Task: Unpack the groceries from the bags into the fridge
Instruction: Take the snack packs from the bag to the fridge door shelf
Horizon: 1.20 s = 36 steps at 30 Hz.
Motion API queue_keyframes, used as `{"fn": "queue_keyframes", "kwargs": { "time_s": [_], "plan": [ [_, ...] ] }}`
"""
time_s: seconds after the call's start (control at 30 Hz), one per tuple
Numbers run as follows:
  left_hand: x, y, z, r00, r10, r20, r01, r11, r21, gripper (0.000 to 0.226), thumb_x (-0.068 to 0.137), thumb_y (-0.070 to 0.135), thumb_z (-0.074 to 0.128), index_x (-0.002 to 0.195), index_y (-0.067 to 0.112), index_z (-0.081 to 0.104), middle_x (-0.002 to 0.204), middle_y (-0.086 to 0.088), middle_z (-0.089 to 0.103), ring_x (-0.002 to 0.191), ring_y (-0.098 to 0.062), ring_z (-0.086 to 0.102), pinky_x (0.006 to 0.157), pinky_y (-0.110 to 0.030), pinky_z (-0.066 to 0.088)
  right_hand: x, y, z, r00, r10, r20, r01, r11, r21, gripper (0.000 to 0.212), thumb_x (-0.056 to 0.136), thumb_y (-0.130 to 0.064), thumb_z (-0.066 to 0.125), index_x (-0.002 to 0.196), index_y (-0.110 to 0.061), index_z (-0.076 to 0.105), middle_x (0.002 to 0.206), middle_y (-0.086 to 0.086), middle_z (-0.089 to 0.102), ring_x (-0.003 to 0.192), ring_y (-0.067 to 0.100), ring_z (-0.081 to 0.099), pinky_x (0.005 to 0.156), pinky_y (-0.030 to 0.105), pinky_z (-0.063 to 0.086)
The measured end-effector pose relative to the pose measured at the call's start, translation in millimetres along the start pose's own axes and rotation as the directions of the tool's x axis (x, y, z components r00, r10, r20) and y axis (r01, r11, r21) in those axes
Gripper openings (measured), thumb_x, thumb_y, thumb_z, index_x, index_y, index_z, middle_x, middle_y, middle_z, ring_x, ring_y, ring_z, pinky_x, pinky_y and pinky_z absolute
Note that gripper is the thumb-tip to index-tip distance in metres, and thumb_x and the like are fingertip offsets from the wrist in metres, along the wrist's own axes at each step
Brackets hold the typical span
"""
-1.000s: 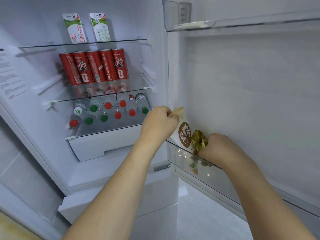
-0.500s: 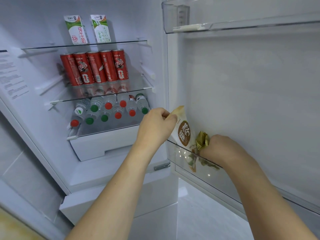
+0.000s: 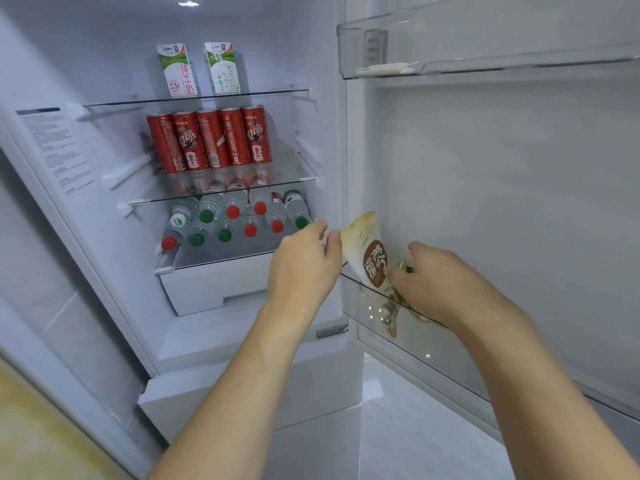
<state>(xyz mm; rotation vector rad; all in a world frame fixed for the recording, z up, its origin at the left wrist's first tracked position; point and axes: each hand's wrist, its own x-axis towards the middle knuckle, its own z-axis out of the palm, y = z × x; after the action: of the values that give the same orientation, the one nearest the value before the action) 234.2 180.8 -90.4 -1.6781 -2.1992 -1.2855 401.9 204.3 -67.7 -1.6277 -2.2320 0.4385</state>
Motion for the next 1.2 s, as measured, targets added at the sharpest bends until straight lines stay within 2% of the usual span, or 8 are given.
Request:
{"fn": "queue_keyframes", "kwargs": {
  "time_s": [0.07, 0.2, 0.3, 0.47, 0.73, 0.83, 0.97, 1.2],
  "plan": [
    [-7, -5, -8, 0.999, 0.022, -0.045, -0.022, 1.000, -0.006, 0.035, 0.101, 0.039, 0.043, 0.110, 0.016, 0.068, 0.100, -0.001, 0.073, 0.093, -0.022, 0.065, 0.071, -0.031, 0.048, -4, -10, 0, 0.995, -0.100, -0.003, 0.100, 0.995, 0.020, 0.026, 0.096, -0.038, 0.046, 0.099, -0.011, 0.047, 0.098, 0.003, 0.053, 0.094, 0.028, 0.052, 0.066, 0.031, 0.034],
    [-20, -14, -32, 0.994, 0.015, -0.109, -0.011, 0.999, 0.035, 0.034, 0.104, 0.034, 0.037, 0.084, 0.017, 0.057, 0.064, 0.004, 0.055, 0.065, -0.021, 0.053, 0.056, -0.035, 0.031, -5, -27, 10, 0.961, -0.277, 0.023, 0.276, 0.960, 0.038, 0.034, 0.100, -0.037, 0.041, 0.120, -0.010, 0.049, 0.131, 0.007, 0.050, 0.123, 0.029, 0.045, 0.090, 0.031, 0.034],
    [-30, -29, -51, 0.992, 0.009, -0.127, 0.007, 0.992, 0.125, 0.035, 0.105, 0.032, 0.035, 0.097, 0.013, 0.063, 0.086, -0.002, 0.067, 0.085, -0.027, 0.060, 0.066, -0.036, 0.040, -11, -46, 18, 0.927, -0.373, 0.031, 0.371, 0.927, 0.051, 0.053, 0.103, -0.035, 0.036, 0.148, -0.008, 0.032, 0.159, 0.009, 0.024, 0.147, 0.023, 0.020, 0.116, 0.031, 0.017],
    [-52, -67, -89, 0.991, -0.017, -0.130, 0.062, 0.935, 0.350, 0.035, 0.105, 0.034, 0.031, 0.103, 0.012, 0.058, 0.098, -0.001, 0.064, 0.088, -0.024, 0.060, 0.064, -0.029, 0.030, -25, -89, 36, 0.860, -0.508, 0.044, 0.506, 0.861, 0.046, 0.057, 0.105, -0.035, 0.030, 0.155, -0.010, 0.016, 0.164, 0.005, 0.004, 0.150, 0.016, 0.002, 0.118, 0.027, 0.001],
    [-82, -125, -152, 0.968, -0.232, -0.099, 0.249, 0.815, 0.523, 0.044, 0.104, 0.037, 0.030, 0.134, 0.012, 0.051, 0.135, -0.005, 0.057, 0.119, -0.024, 0.055, 0.088, -0.036, 0.045, -34, -154, 86, 0.773, -0.581, 0.255, 0.589, 0.807, 0.055, 0.058, 0.106, -0.035, 0.023, 0.156, -0.012, 0.004, 0.163, 0.004, -0.010, 0.150, 0.017, -0.010, 0.119, 0.031, -0.006],
    [-93, -140, -170, 0.950, -0.285, -0.124, 0.305, 0.776, 0.552, 0.045, 0.104, 0.038, 0.028, 0.129, 0.011, 0.053, 0.129, -0.007, 0.059, 0.114, -0.024, 0.056, 0.086, -0.036, 0.046, -38, -176, 102, 0.721, -0.616, 0.318, 0.633, 0.772, 0.061, 0.059, 0.106, -0.036, 0.022, 0.156, -0.011, 0.002, 0.163, 0.004, -0.011, 0.150, 0.017, -0.012, 0.119, 0.032, -0.006],
    [-105, -151, -191, 0.928, -0.326, -0.183, 0.369, 0.726, 0.580, 0.048, 0.105, 0.036, 0.029, 0.142, 0.009, 0.046, 0.143, -0.008, 0.051, 0.130, -0.023, 0.049, 0.101, -0.034, 0.041, -34, -205, 121, 0.642, -0.663, 0.384, 0.705, 0.708, 0.043, 0.061, 0.106, -0.037, 0.021, 0.155, -0.010, -0.002, 0.163, 0.005, -0.014, 0.150, 0.020, -0.013, 0.122, 0.035, -0.005],
    [-125, -159, -214, 0.850, -0.443, -0.286, 0.516, 0.589, 0.621, 0.047, 0.105, 0.035, 0.028, 0.142, 0.012, 0.045, 0.143, -0.006, 0.050, 0.128, -0.022, 0.049, 0.099, -0.035, 0.041, -34, -240, 144, 0.485, -0.737, 0.471, 0.812, 0.579, 0.069, 0.064, 0.105, -0.041, 0.019, 0.155, -0.009, -0.005, 0.162, 0.008, -0.016, 0.149, 0.022, -0.015, 0.120, 0.038, -0.006]
  ]
}}
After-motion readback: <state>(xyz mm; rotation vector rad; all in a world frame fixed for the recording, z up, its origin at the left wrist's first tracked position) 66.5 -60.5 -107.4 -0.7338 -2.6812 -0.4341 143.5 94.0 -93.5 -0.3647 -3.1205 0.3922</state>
